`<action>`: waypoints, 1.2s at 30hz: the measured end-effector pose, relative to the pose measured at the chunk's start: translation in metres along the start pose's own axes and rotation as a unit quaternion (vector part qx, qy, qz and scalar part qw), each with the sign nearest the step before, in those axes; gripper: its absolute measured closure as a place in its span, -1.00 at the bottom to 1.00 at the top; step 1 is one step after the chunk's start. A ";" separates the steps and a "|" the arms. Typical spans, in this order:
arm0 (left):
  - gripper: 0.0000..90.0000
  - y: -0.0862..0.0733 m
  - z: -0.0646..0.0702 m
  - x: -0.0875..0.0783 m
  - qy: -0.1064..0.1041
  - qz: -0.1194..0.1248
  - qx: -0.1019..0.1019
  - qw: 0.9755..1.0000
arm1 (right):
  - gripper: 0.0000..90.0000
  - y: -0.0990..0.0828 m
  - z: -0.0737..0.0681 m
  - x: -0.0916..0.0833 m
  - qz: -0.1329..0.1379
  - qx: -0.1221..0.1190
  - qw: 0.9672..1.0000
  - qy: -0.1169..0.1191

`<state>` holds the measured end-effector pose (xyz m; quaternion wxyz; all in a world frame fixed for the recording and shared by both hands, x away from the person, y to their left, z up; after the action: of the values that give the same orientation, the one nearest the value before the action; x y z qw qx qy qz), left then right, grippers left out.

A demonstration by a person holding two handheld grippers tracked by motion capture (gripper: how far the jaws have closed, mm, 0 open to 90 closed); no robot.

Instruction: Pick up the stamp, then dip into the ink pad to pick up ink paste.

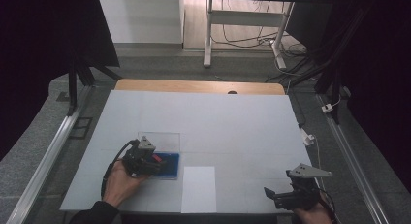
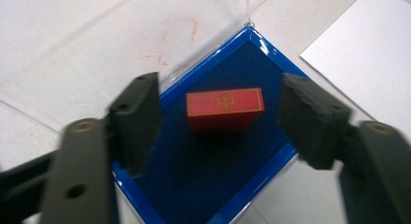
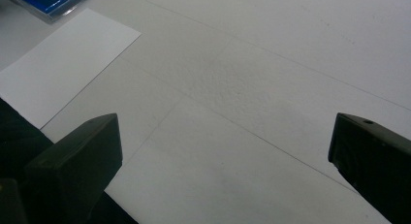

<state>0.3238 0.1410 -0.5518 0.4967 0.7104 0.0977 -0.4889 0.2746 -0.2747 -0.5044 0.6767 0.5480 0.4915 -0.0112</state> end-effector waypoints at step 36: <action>0.29 0.012 0.005 -0.027 -0.009 0.039 -0.012 0.999 | -1.00 0.000 -0.001 -0.001 0.000 -0.007 1.000 0.001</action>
<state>0.3152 0.1403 -0.5232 0.5252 0.7030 0.0713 -0.4741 0.2732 -0.2741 -0.5039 0.6801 0.5433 0.4922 -0.0069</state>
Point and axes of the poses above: each handheld gripper's, and its own axes: x roughly forward along the jaws, y roughly out of its top, z roughly to its right, the point moved 7 cm from there along x, roughly forward along the jaws, and after that the axes turned 4 degrees about y, right-handed, at the moved point
